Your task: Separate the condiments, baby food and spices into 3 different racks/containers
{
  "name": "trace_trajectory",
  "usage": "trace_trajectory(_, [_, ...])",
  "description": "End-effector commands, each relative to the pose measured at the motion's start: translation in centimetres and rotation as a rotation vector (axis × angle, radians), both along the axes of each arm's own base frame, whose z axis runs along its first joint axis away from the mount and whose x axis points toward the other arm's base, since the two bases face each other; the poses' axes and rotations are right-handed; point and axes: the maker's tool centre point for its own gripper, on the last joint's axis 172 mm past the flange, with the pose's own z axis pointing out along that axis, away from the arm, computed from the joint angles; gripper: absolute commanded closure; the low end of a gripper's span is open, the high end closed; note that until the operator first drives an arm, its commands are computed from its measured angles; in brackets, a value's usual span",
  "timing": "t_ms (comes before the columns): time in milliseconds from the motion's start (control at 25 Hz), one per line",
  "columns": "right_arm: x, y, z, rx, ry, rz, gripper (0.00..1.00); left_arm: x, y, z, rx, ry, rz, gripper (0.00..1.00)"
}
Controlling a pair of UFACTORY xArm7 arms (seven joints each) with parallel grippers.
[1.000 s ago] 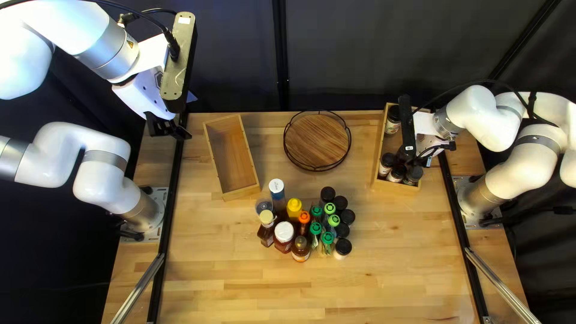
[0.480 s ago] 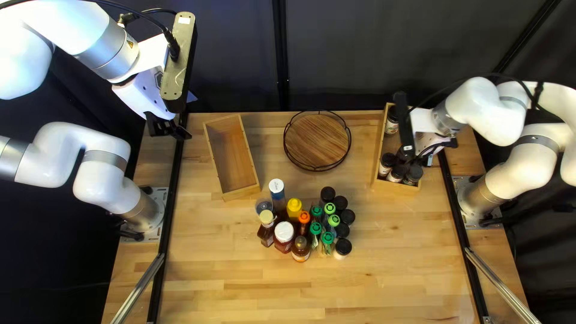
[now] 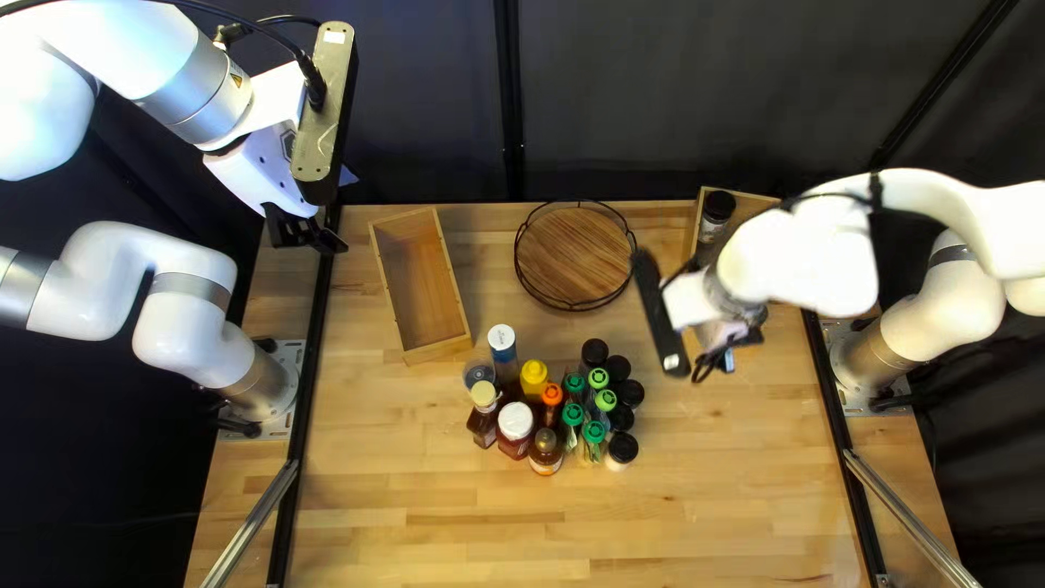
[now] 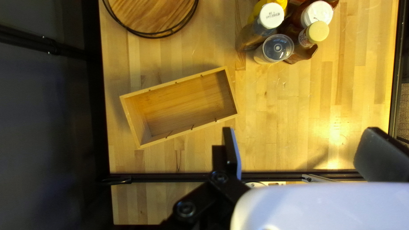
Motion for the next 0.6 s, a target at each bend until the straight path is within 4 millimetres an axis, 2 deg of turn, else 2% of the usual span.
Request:
trace_trajectory(40, [1.2,-0.2,-2.1,-0.041,0.001,0.147,0.0,0.0,0.0,0.0,0.0,0.0,0.0,0.0])
trace_trajectory(280, [3.5,-1.2,-4.5,-0.068,-0.015,0.259,0.0,0.0,0.0,0.0,0.0,0.0,0.0,0.0])
trace_trajectory(600, [6.2,-0.8,-5.5,-0.039,-0.029,0.328,0.0,0.0,0.0,0.0,0.0,0.0,0.0,0.0])
